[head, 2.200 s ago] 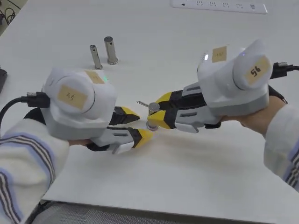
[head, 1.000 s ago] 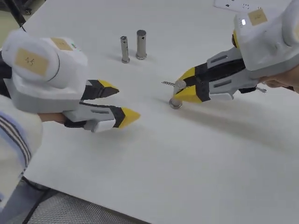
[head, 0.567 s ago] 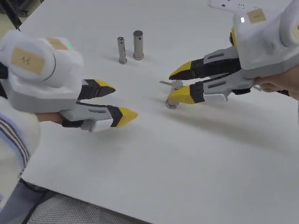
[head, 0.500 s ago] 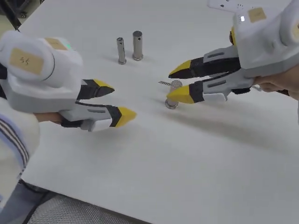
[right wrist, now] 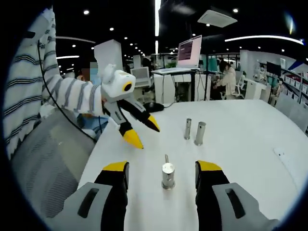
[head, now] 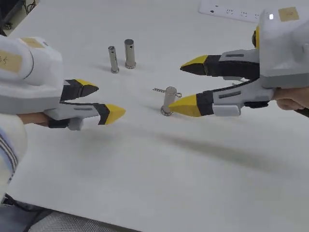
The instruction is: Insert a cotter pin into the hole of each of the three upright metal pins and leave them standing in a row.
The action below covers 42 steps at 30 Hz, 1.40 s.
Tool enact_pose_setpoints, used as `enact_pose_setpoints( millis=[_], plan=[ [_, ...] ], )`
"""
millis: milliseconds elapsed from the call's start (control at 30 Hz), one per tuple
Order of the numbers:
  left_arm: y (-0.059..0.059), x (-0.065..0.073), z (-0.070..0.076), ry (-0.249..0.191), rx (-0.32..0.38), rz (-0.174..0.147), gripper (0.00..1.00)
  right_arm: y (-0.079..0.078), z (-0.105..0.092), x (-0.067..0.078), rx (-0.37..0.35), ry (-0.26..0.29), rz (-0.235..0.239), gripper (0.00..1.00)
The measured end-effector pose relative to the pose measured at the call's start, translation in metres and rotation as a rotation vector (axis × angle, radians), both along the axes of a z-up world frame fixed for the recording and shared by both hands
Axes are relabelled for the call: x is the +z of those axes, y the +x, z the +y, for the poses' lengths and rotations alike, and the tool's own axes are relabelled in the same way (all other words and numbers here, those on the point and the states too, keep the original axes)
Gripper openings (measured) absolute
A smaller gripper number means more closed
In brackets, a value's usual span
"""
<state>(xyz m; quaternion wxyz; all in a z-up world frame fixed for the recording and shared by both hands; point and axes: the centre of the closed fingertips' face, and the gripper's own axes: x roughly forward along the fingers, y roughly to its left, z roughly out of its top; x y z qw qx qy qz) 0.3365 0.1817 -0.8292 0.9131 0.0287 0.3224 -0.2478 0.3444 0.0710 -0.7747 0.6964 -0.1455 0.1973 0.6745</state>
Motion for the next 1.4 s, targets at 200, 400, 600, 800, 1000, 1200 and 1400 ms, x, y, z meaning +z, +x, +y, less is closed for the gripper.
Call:
enact_pose_setpoints(
  millis=[200, 400, 600, 800, 1000, 1200, 1400],
  plan=[
    [0.002, -0.001, 0.002, 0.009, -0.016, 0.015, 0.48, -0.002, -0.023, 0.003, -0.114, -0.003, 0.040, 0.66],
    [0.007, 0.001, 0.009, 0.016, -0.009, 0.013, 0.48, -0.011, -0.046, 0.009, -0.210, 0.005, 0.060, 0.73],
    [0.008, 0.001, 0.016, 0.024, 0.004, 0.015, 0.48, -0.022, -0.067, 0.013, -0.320, 0.025, 0.108, 0.82],
    [0.007, -0.003, 0.020, 0.019, 0.016, 0.034, 0.48, -0.035, -0.080, 0.002, -0.385, 0.036, 0.174, 0.89],
    [0.005, -0.005, 0.021, 0.019, 0.013, 0.043, 0.48, -0.046, -0.099, -0.018, -0.426, -0.038, 0.157, 0.94],
    [0.008, -0.010, 0.021, 0.032, 0.008, 0.046, 0.47, -0.058, -0.114, -0.031, -0.487, -0.056, 0.206, 1.00],
    [0.017, -0.012, 0.023, 0.033, 0.008, 0.047, 0.48, -0.067, -0.121, -0.034, -0.510, -0.074, 0.213, 1.00]
  ],
)
